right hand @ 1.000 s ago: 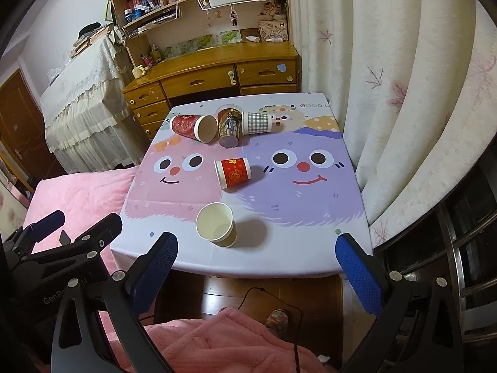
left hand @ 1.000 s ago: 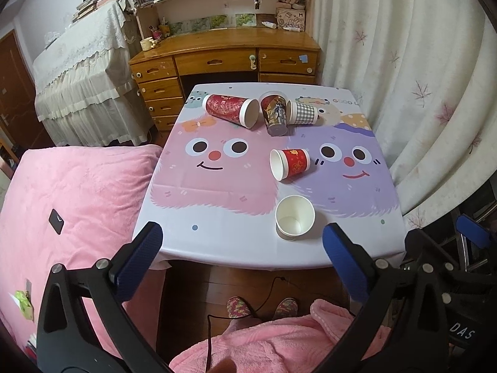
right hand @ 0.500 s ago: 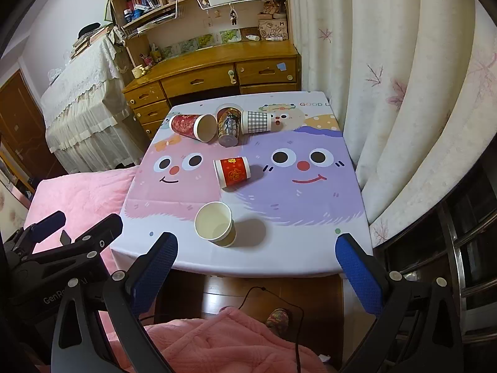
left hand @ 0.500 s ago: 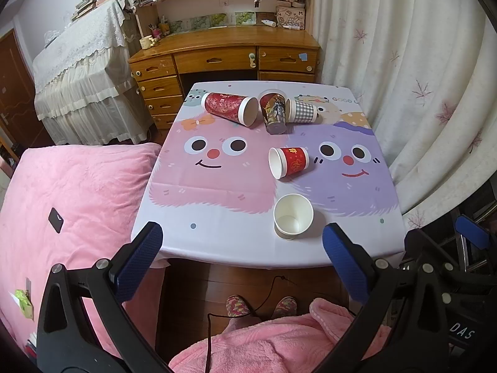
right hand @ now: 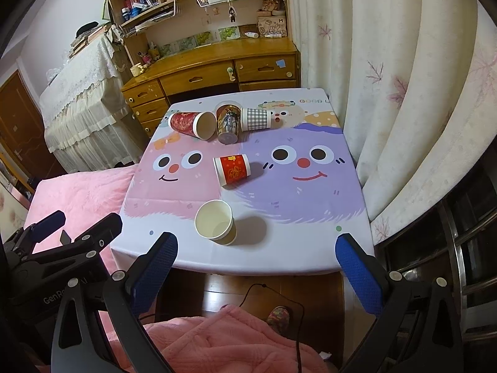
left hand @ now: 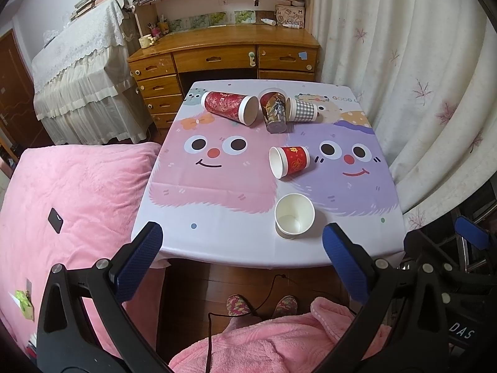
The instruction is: Flip cup upright
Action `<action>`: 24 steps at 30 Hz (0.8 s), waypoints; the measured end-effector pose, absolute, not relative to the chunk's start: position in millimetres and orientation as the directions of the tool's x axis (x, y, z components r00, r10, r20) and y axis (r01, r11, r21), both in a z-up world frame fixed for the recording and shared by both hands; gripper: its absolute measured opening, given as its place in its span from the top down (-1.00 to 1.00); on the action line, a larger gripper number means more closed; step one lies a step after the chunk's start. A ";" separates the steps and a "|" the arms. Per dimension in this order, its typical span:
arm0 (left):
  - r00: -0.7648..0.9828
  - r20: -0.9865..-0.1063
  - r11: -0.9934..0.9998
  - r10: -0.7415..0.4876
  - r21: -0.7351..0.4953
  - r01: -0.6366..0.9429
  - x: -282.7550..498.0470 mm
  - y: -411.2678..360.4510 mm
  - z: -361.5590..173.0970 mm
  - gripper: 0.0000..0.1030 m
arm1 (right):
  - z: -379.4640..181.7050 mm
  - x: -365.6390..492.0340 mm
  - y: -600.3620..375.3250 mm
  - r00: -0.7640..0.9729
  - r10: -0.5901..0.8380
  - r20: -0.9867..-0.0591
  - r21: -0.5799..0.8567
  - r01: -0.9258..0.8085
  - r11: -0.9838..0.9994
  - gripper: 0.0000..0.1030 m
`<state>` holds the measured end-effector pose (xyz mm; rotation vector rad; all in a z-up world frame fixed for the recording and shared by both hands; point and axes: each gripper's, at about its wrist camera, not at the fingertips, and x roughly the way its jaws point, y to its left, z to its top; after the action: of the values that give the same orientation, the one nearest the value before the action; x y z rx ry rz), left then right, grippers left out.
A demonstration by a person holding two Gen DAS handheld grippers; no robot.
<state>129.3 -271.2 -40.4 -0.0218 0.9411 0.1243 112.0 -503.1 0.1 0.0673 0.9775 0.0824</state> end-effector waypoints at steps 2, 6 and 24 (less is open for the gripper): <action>0.580 -0.809 0.993 0.090 0.027 -0.116 129.6 -270.4 -43.6 -0.98 | -2.3 112.1 -501.7 0.550 0.095 -0.830 0.090 -0.036 0.995 -0.99; 0.574 -0.815 0.993 0.080 0.018 -0.114 128.5 -271.2 -50.6 -0.98 | -6.0 112.1 -499.5 0.546 0.089 -0.833 0.085 -0.032 0.996 -0.99; 0.558 -0.827 0.994 0.071 0.012 -0.110 129.7 -267.8 -54.8 -0.98 | -10.8 114.7 -499.1 0.531 0.086 -0.843 0.086 -0.025 0.996 -0.99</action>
<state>129.7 -267.8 -54.8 -0.0426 0.9726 0.1068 114.7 -499.1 -10.8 0.0662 1.0088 0.0663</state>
